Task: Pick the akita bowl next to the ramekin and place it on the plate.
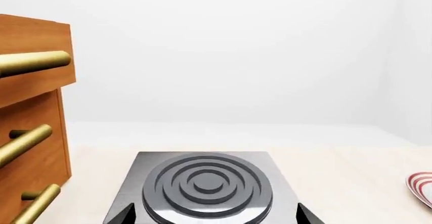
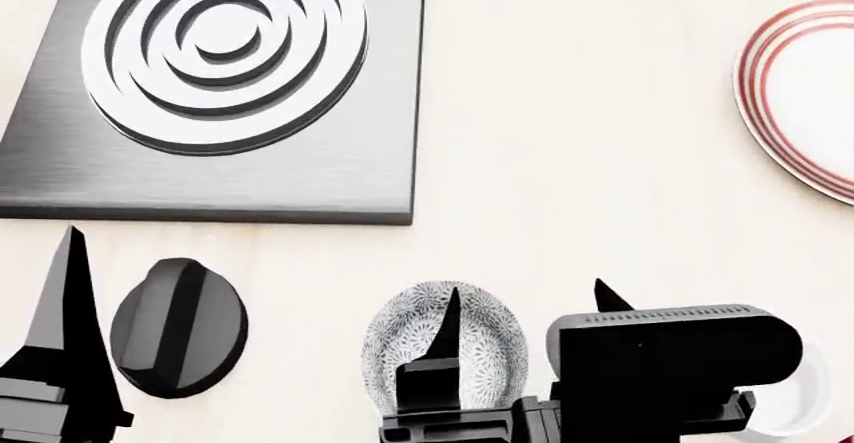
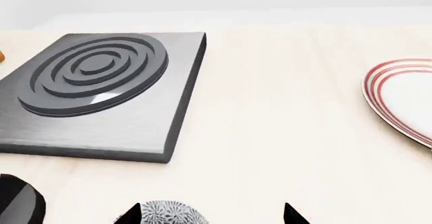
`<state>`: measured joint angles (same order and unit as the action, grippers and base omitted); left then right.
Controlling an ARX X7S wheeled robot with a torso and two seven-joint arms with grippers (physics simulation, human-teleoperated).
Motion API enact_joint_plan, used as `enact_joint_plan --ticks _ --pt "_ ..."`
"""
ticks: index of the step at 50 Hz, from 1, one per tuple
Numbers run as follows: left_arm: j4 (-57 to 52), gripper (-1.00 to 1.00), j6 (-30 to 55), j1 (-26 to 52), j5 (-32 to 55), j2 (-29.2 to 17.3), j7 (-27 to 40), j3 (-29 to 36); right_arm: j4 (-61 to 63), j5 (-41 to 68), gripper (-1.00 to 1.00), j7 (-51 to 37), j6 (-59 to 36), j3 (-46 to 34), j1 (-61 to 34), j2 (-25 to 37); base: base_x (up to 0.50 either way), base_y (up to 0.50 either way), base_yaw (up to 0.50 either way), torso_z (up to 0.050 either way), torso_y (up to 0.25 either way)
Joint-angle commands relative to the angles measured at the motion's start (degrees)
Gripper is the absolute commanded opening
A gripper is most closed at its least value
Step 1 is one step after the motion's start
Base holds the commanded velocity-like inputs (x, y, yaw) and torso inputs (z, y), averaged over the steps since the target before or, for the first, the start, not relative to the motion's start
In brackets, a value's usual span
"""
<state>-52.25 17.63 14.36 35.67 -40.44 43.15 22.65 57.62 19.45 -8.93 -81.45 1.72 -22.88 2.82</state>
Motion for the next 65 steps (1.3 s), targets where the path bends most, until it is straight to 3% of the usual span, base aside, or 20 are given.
enact_joint_plan --ticks 1,24,65 --pt "0.5 1.00 -0.2 0.0 -0.2 0.0 -0.1 0.3 -3.4 6.5 1.00 -2.9 1.2 2.7 1.1 0.8 0.00 0.00 0.00 0.000 0.000" --pt "0.7 1.00 -0.5 -0.2 -0.7 0.0 -0.2 0.9 -4.5 12.8 1.00 -5.3 -4.6 7.6 0.1 -1.0 0.00 0.00 0.00 0.000 0.000" --pt "1.7 1.00 -1.2 -0.4 -1.5 0.0 -0.4 1.8 -12.8 16.5 1.00 -7.4 5.1 6.3 4.5 1.6 0.00 0.00 0.00 0.000 0.000"
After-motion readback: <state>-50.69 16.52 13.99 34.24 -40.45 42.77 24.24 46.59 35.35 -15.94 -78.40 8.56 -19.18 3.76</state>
